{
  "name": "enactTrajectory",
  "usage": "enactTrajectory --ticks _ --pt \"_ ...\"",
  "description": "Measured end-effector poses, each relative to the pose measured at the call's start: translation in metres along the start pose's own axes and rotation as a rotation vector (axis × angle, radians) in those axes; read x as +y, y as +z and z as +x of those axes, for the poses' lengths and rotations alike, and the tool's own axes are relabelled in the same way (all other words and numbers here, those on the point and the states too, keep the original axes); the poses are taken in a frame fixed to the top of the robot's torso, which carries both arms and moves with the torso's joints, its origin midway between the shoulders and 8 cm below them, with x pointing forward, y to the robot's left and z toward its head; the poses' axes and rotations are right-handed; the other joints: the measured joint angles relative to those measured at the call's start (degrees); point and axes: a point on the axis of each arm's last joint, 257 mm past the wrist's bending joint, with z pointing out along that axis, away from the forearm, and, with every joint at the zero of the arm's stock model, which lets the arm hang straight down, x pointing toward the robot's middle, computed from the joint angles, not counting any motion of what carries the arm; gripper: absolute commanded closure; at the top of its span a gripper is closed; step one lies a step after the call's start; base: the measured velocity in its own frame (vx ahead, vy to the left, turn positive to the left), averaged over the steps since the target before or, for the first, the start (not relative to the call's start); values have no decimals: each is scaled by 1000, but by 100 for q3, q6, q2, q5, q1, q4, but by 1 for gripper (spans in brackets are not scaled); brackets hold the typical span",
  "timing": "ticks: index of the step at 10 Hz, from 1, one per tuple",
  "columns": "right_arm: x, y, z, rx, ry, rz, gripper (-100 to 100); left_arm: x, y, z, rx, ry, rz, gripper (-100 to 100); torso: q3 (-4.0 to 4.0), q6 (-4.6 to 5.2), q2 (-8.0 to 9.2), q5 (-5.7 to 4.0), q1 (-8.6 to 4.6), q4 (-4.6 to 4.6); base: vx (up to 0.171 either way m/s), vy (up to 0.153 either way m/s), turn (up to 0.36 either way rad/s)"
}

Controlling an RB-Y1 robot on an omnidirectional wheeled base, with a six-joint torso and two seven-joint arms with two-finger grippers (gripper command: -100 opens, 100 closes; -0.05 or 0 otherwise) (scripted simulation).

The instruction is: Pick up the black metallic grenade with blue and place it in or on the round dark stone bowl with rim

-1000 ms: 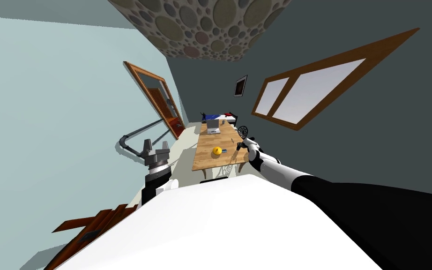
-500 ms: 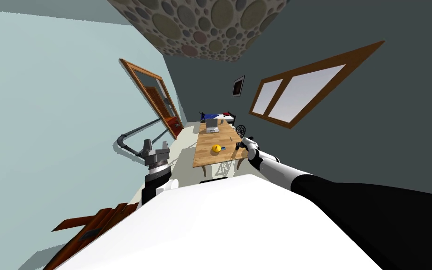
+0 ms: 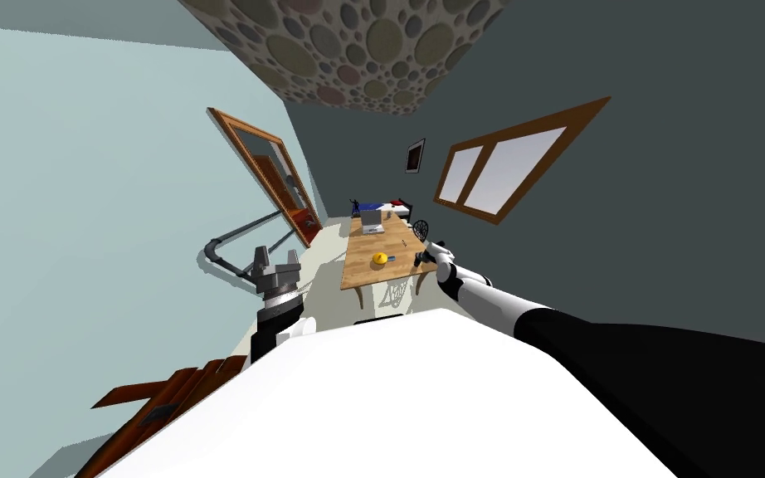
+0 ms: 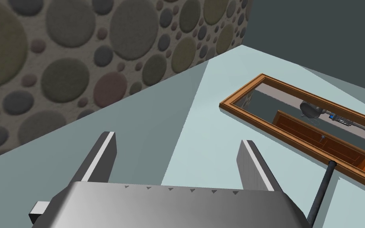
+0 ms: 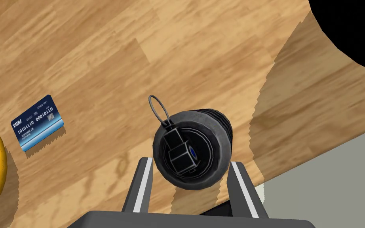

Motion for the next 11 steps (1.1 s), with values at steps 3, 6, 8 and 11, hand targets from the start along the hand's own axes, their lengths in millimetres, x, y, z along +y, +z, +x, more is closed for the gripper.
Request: enactTrajectory --ticks 3,6,8,11 --pt "-20 -6 -1 -40 -15 14 100 0 0 0 0 0 0 0 12 6 23 2 -5 3 -136 -17 -103" --pt "-31 -15 1 -77 -32 10 100 0 0 0 0 0 0 0 11 9 18 4 -31 5 -106 -78 -47" --pt "-27 -26 12 -83 -34 -5 100 0 0 0 0 0 0 0 -3 2 -10 8 -28 4 -13 -101 69" --pt "-20 -44 38 -64 -26 -21 100 0 0 0 0 0 0 0 -23 -1 -42 2 -33 -5 27 -103 75"
